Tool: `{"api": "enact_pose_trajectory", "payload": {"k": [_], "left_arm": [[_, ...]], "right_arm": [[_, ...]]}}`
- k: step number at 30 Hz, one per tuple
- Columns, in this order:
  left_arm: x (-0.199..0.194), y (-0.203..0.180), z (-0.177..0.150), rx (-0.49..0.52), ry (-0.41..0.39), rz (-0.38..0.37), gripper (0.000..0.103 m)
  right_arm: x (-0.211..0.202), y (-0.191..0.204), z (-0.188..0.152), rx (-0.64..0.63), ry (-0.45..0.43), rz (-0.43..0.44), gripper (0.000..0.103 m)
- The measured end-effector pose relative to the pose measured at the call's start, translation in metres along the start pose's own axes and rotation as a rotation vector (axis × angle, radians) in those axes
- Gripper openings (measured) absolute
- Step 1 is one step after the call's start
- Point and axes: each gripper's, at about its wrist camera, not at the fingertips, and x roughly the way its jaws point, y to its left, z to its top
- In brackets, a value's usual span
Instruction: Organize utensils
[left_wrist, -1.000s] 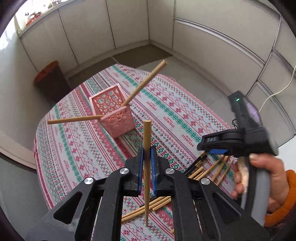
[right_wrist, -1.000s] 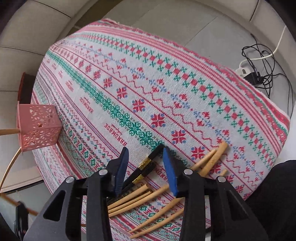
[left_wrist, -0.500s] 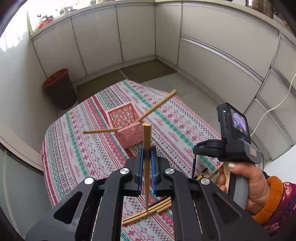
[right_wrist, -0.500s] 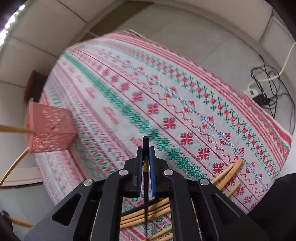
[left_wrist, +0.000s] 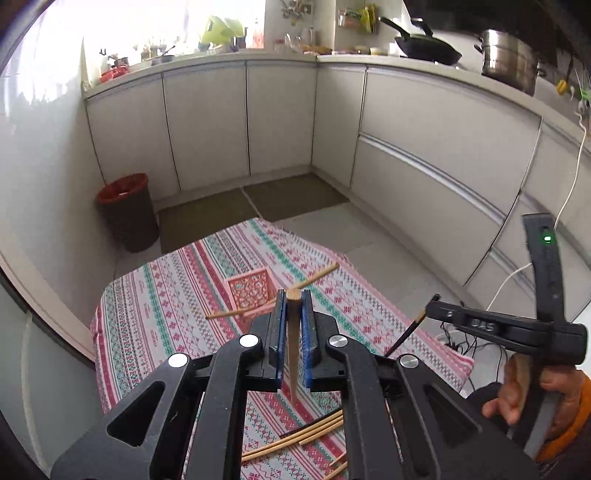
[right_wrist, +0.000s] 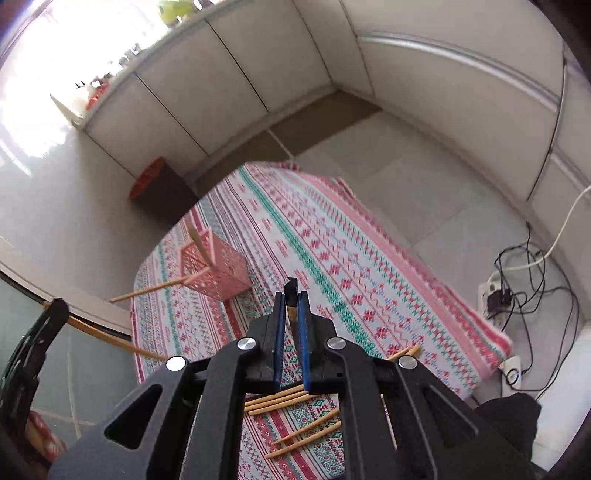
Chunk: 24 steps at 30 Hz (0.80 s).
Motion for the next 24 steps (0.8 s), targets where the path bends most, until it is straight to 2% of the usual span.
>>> {"api": "enact_pose_trajectory", "payload": {"k": [7, 14, 17, 21, 24], "left_arm": [[-0.020, 0.007, 0.029, -0.060, -0.103, 0.002, 0.007], [-0.035, 0.020, 0.066, -0.158, -0.233, 0.040, 0.007], [-0.026, 0.025, 0.077, -0.192, -0.253, 0.051, 0.007], [-0.019, 0.030, 0.083, -0.231, -0.282, 0.062, 0.007], [-0.030, 0.038, 0.081, -0.260, -0.316, 0.061, 0.007]], "right_arm": [[-0.059, 0.013, 0.038, -0.029, -0.127, 0.040, 0.007], [-0.098, 0.047, 0.089, -0.075, -0.257, 0.089, 0.006], [-0.106, 0.063, 0.106, -0.094, -0.294, 0.112, 0.006], [-0.098, 0.065, 0.118, -0.108, -0.268, 0.118, 0.006], [-0.047, 0.050, 0.127, -0.141, -0.123, 0.057, 0.012]]}}
